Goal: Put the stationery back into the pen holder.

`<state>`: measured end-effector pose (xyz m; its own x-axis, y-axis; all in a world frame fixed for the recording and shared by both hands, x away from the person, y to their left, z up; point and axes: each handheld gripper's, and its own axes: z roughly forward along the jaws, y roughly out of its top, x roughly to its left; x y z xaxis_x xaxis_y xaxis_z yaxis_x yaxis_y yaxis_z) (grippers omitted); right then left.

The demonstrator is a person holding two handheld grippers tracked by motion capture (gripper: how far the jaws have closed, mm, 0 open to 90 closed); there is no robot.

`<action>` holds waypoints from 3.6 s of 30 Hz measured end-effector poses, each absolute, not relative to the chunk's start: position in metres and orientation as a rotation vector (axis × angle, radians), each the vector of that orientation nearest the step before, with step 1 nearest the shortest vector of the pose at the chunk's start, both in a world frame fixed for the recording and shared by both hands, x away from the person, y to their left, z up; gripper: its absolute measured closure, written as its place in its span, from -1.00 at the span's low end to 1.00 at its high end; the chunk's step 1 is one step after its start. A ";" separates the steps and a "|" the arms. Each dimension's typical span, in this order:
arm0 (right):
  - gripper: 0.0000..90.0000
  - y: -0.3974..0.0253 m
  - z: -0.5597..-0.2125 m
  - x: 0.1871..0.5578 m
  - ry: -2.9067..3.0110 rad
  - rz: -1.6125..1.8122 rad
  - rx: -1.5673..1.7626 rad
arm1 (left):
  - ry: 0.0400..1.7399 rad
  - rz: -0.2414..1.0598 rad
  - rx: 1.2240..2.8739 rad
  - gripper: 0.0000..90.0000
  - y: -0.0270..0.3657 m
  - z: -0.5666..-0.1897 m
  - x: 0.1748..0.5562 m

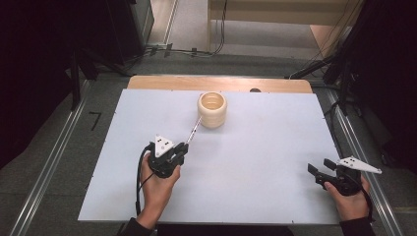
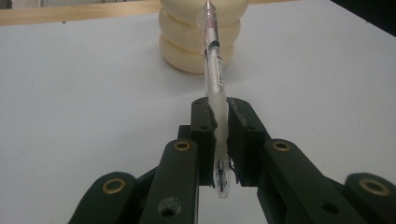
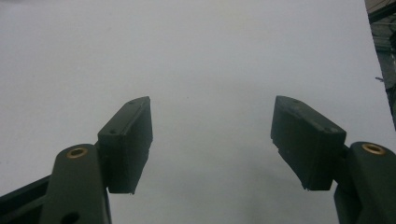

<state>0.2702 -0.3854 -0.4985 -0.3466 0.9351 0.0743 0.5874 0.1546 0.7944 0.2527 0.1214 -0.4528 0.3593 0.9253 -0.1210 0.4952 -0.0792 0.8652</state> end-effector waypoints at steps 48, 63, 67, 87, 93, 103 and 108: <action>-0.37 -0.386 -0.499 0.270 2.008 1.057 1.440 | 1.258 0.587 1.698 0.81 0.100 -0.431 0.313; -0.37 -0.387 -0.500 0.270 2.011 1.059 1.438 | 1.269 0.596 1.719 0.81 0.091 -0.427 0.333; -0.37 -0.388 -0.500 0.270 2.010 1.061 1.441 | 1.274 0.594 1.724 0.81 0.090 -0.427 0.335; -0.37 -0.388 -0.500 0.271 2.016 1.059 1.438 | 1.281 0.596 1.722 0.81 0.088 -0.424 0.341; -0.37 -0.388 -0.500 0.271 2.018 1.060 1.435 | 1.284 0.594 1.715 0.81 0.089 -0.423 0.341; -0.37 -0.387 -0.501 0.271 2.019 1.056 1.435 | 1.285 0.596 1.706 0.81 0.090 -0.422 0.341; -0.37 -0.387 -0.501 0.271 2.020 1.056 1.435 | 1.282 0.603 1.694 0.81 0.090 -0.419 0.342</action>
